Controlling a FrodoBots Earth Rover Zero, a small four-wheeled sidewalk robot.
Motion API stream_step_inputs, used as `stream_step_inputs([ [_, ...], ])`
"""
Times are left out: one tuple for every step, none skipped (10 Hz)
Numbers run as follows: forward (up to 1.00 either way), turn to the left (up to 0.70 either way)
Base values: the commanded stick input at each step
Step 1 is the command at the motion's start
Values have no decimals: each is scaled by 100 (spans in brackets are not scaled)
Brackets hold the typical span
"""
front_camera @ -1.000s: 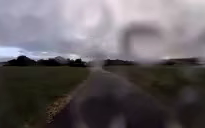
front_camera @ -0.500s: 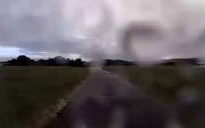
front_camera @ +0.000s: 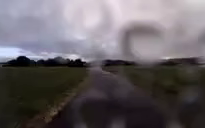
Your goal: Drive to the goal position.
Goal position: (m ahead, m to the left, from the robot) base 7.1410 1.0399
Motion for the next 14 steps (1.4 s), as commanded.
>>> stream_step_inputs([
  [70,-12],
  [70,-6],
  [70,0],
  [70,0],
  [70,0],
  [70,0],
  [70,0],
  [70,0],
  [70,0],
  [70,0],
  [70,0],
  [70,0],
  [70,0],
  [70,0],
])
